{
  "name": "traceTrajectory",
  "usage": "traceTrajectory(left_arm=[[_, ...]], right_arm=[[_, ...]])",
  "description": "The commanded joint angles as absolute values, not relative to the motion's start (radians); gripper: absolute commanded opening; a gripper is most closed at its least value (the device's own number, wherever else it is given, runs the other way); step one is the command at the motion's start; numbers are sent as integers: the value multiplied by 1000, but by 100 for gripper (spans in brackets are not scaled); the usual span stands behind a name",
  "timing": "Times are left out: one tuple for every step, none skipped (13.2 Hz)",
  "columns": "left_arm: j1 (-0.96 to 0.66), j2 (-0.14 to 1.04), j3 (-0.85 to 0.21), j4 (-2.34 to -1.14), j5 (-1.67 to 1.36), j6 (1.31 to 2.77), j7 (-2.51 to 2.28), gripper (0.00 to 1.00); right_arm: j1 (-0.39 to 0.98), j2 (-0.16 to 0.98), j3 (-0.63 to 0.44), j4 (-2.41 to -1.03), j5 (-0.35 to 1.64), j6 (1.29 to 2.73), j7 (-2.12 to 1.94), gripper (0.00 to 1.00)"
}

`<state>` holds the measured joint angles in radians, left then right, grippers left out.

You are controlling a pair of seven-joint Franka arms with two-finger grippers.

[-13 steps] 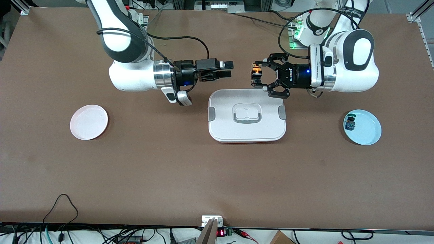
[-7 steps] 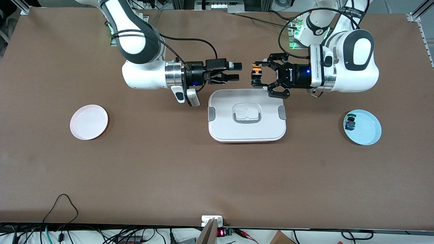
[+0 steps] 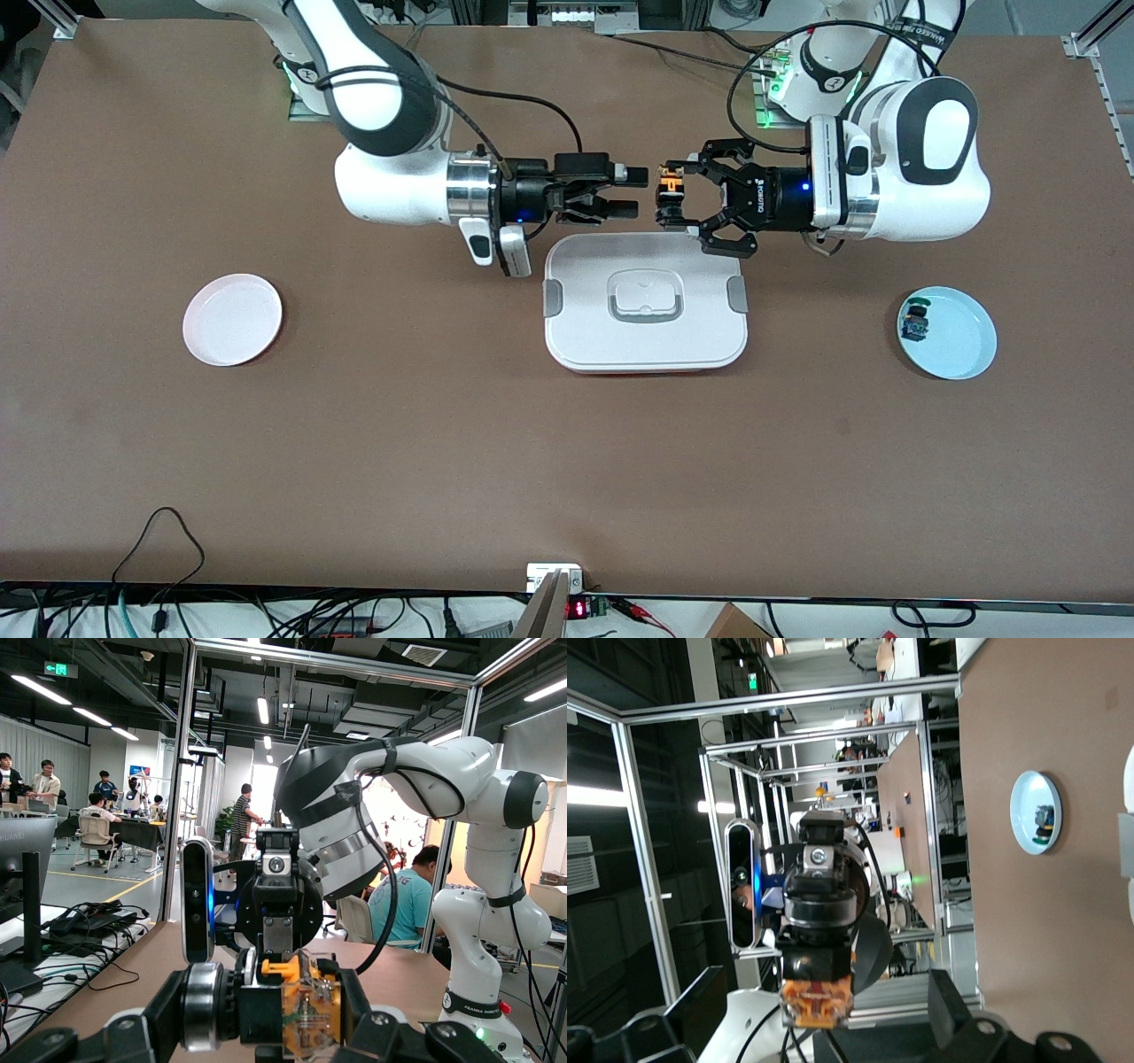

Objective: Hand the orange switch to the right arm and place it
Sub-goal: 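Close the right gripper on the orange switch beside the left gripper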

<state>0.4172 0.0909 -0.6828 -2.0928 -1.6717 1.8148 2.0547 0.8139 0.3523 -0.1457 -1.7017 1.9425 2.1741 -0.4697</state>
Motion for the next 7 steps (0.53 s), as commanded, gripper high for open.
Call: traceTrajectory(left_arm=[[431, 57, -692, -2111, -1701, 1812, 2037, 0], [431, 57, -692, -2111, -1701, 1812, 2036, 0], [431, 57, -692, -2111, -1701, 1812, 2036, 0], [431, 57, -692, -2111, -1701, 1812, 2036, 0], [431, 57, -692, -2111, -1701, 1812, 2036, 0], [431, 57, -692, -2111, -1701, 1812, 2036, 0], [431, 57, -692, -2111, -1701, 1812, 2036, 0]], right_arm=[[839, 394, -153, -1646, 1971, 2204, -485, 100], [839, 396, -153, -1646, 1971, 2206, -485, 100], [839, 396, -153, -1646, 1971, 2206, -485, 100], [842, 396, -153, -1646, 1971, 2207, -485, 100], [847, 396, -153, -1646, 1973, 2218, -485, 100], [850, 396, -153, -1641, 1976, 2227, -485, 100], [862, 396, -153, -1638, 1991, 2229, -483, 100]])
